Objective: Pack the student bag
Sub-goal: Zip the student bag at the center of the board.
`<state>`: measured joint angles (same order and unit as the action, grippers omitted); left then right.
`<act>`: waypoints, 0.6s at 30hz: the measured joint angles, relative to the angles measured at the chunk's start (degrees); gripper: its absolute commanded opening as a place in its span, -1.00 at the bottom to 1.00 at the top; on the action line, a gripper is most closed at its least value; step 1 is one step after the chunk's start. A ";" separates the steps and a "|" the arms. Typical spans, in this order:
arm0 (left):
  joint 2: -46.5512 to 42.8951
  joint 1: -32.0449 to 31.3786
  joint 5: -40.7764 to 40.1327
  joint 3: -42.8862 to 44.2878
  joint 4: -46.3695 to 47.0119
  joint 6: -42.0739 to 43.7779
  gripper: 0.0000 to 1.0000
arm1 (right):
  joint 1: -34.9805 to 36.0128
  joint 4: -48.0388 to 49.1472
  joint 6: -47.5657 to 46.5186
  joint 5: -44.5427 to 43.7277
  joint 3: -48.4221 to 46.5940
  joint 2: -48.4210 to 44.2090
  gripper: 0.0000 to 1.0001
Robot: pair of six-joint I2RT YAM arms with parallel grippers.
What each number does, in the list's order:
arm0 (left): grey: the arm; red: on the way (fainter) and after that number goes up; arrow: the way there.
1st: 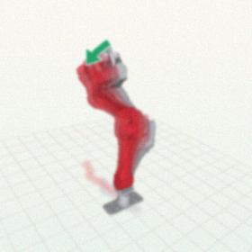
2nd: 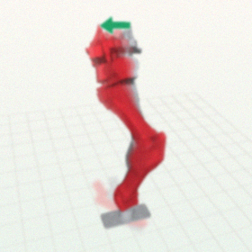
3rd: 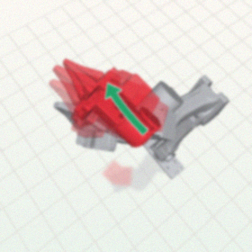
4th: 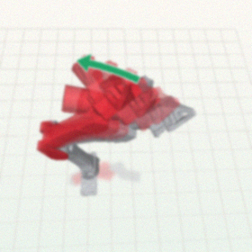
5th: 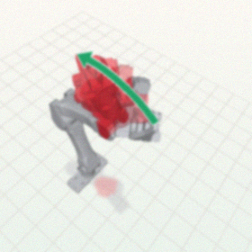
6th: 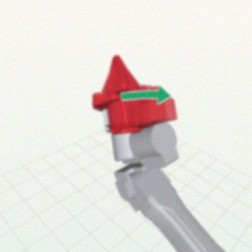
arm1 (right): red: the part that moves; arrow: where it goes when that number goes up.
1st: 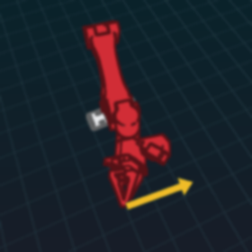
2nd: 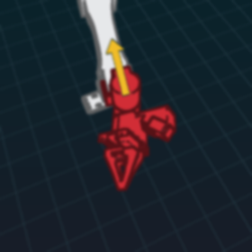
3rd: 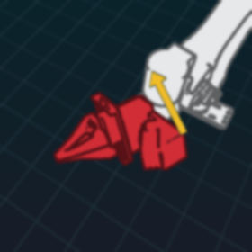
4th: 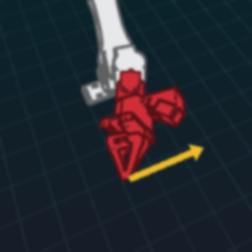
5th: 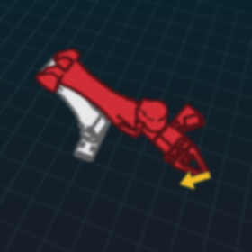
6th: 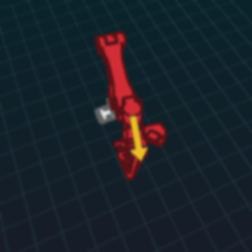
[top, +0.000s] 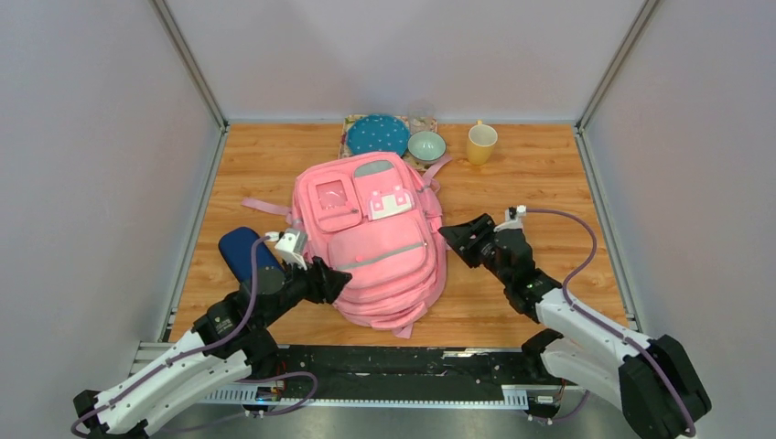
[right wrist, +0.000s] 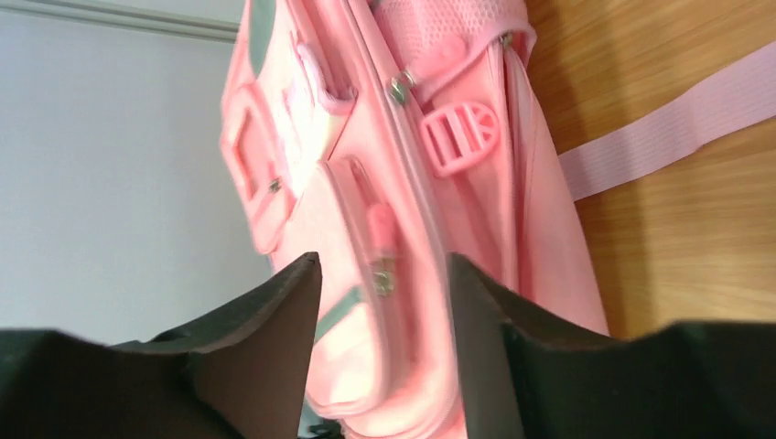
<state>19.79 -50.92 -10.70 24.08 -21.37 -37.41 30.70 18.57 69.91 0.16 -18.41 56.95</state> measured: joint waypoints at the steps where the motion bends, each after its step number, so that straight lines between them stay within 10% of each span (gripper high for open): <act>1: 0.13 0.00 -0.46 0.00 -0.59 0.00 0.33 | 0.00 -3.74 -1.16 -1.25 -1.07 -1.38 0.25; 18: 8.37 0.00 -16.68 5.53 -22.88 -3.63 0.54 | 11.45 -32.00 -4.81 -6.01 1.11 -21.42 0.30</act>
<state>28.16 -50.92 -27.38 29.61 -44.25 -41.04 42.15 -13.43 65.10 -5.85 -17.30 35.53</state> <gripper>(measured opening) 0.752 0.647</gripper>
